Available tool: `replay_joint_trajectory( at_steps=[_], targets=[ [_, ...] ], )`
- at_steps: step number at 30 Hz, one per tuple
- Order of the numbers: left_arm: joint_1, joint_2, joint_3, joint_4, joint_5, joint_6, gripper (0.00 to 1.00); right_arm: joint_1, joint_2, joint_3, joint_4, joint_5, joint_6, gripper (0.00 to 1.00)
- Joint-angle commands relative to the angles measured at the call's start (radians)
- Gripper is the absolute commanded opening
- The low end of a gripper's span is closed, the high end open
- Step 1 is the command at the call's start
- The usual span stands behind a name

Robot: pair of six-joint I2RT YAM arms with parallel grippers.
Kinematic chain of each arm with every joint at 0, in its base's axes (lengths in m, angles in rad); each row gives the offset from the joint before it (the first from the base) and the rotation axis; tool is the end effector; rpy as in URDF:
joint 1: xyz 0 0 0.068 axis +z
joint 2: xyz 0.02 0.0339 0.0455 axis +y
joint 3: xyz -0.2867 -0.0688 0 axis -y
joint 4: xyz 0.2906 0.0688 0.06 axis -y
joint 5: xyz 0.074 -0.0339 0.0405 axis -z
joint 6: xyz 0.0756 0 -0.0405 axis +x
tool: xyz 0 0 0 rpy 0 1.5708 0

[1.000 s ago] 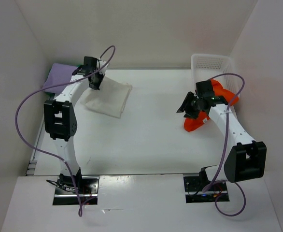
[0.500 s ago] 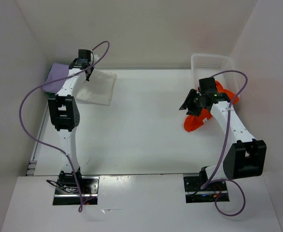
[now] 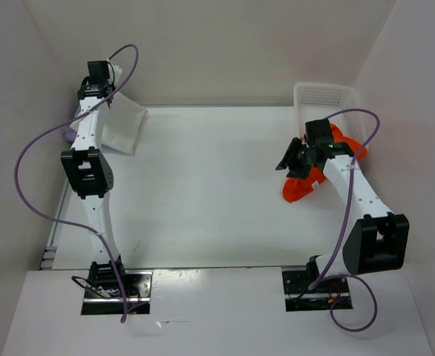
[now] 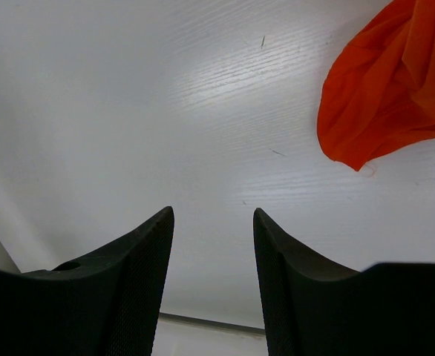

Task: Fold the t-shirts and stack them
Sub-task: Put the neatly folded tshirt into the corner of the board with the left arm

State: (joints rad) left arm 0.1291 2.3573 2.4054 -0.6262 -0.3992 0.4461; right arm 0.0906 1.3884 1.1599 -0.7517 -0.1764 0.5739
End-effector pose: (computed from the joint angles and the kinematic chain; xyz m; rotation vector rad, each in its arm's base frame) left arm 0.6216 0.1103 0.3114 0.1084 2.1926 0.7585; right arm 0.3447 0.0446 0.2648 0.5541 2.5406 0.4752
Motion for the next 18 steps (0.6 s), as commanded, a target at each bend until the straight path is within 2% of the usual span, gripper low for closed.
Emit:
replay_joint_trajectory(
  at_steps=[1, 5, 8, 10, 12, 13, 14, 15, 16, 17, 18],
  targets=[
    [0.033, 0.084, 0.118, -0.024, -0.016, 0.016, 0.00, -0.008, 0.015, 0.034, -0.020, 0.005, -0.017, 0.53],
    [0.084, 0.184, 0.283, -0.084, 0.005, 0.006, 0.00, -0.008, 0.015, 0.043, -0.040, 0.005, -0.026, 0.54],
    [0.095, 0.304, 0.519, -0.174, 0.014, 0.006, 0.00, -0.008, 0.038, 0.055, -0.050, 0.005, -0.026, 0.54],
    [0.104, 0.396, 0.701, -0.243, -0.050, 0.017, 0.00, -0.008, 0.047, 0.066, -0.051, 0.005, -0.026, 0.54],
    [0.104, 0.396, 0.658, -0.236, -0.066, 0.026, 0.00, -0.008, 0.058, 0.075, -0.051, 0.005, -0.026, 0.54],
    [0.118, 0.437, 0.711, -0.265, -0.044, -0.006, 0.00, -0.008, 0.058, 0.075, -0.051, 0.005, -0.026, 0.56],
    [0.132, 0.427, 0.693, -0.265, -0.044, -0.006, 0.04, 0.003, 0.067, 0.086, -0.060, 0.005, -0.026, 0.56],
    [0.132, 0.427, 0.711, -0.265, -0.044, -0.024, 0.12, 0.003, 0.067, 0.086, -0.060, 0.005, -0.026, 0.58],
    [0.148, 0.447, 0.725, -0.265, -0.044, -0.036, 0.26, 0.003, 0.067, 0.086, -0.060, 0.005, -0.026, 0.58],
    [0.162, 0.447, 0.715, -0.265, -0.068, -0.049, 0.62, 0.003, 0.067, 0.086, -0.060, 0.005, -0.026, 0.58],
    [0.162, 0.447, 0.733, -0.253, -0.085, -0.049, 0.75, 0.003, 0.078, 0.086, -0.060, 0.005, -0.035, 0.58]
  ],
)
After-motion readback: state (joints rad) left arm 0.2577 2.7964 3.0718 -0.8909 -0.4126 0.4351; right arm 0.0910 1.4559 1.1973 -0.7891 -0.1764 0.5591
